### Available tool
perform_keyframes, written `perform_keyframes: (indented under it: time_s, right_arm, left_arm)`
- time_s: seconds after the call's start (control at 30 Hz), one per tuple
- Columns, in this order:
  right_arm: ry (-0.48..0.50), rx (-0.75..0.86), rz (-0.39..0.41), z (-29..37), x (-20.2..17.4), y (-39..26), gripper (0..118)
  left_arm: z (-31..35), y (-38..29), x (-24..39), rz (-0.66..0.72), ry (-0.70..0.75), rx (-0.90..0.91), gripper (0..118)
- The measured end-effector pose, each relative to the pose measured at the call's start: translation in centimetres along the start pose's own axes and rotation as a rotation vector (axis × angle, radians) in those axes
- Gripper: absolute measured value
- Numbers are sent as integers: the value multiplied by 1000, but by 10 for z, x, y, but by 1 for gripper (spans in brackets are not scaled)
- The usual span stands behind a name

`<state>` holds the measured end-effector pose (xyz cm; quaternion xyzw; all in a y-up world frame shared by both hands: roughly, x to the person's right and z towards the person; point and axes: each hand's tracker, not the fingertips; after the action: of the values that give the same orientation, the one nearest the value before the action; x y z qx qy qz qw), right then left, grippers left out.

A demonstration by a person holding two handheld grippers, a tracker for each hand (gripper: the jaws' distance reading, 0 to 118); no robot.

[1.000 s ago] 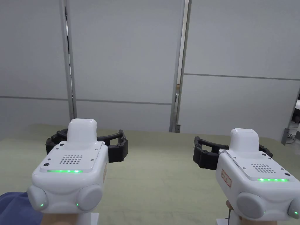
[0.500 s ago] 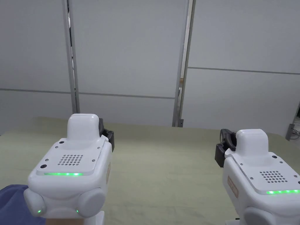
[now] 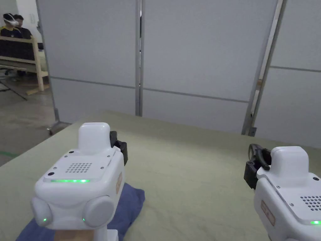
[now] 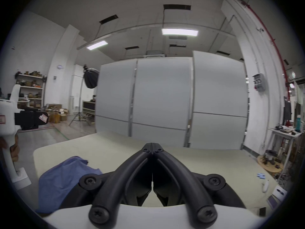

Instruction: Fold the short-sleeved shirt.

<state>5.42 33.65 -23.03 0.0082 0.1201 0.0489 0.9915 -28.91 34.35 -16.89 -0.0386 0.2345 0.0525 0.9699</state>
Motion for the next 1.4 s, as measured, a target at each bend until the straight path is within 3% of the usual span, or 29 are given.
perform_keyframes:
  time_s: [0.13, 0.27, 0.3, 0.33, 0.37, 0.4, 0.67, 0.7, 0.73, 0.77, 0.8, 0.87, 0.9, 0.97, 1.1, 1.23, 1.4]
  right_arm:
    - [89, -61, -6, -26, -39, -22, 2]
    - [116, -141, -7, -51, -55, -49, 2]
    - [121, -159, 3, -55, -56, -55, 2]
    - [122, -179, 16, -63, -57, -63, 2]
    - [121, -194, 28, -72, -56, -72, 2]
    - [122, -210, 38, -77, -56, -78, 2]
    - [109, -369, 22, -129, -54, -136, 2]
    - [107, -384, 15, -133, -54, -142, 2]
    - [105, -400, 6, -137, -54, -146, 2]
    - [104, -408, -2, -139, -53, -150, 2]
    - [106, -413, -7, -141, -52, -152, 2]
    - [111, -421, -12, -143, -50, -154, 2]
    - [110, -422, -11, -143, -50, -153, 2]
    - [116, -419, -15, -142, -46, -149, 2]
    - [114, -364, -39, -129, -35, -130, 2]
    - [63, -275, -65, -107, -6, -103, 2]
    - [-44, -163, -103, -65, 43, -66, 2]
  left_arm:
    - [-30, -26, -45, 18, 36, -162, 0]
    - [-67, -73, -46, -39, 59, -304, 1]
    - [-77, -86, -43, -48, 60, -342, 30]
    - [-92, -104, -39, -58, 39, -416, 78]
    - [-108, -124, -35, -60, 18, -531, 118]
    - [-120, -133, -27, -70, -31, -596, 118]
    - [-188, -269, -5, -184, 16, -976, 118]
    - [-192, -278, -7, -199, 29, -1017, 114]
    - [-197, -283, -12, -199, 55, -1039, 99]
    - [-201, -283, -19, -154, 64, -1037, 94]
    - [-197, -277, -25, -23, -9, -1026, 81]
    - [-198, -263, -39, 34, 71, -979, 23]
    - [-201, -259, -46, 57, 90, -970, 8]
    - [-202, -247, -57, 122, 134, -950, 7]
    - [-197, -215, -60, 228, 88, -902, 7]
    - [-182, -140, -28, 166, -21, -661, 7]
    - [-158, -62, 65, 74, -244, -485, 7]
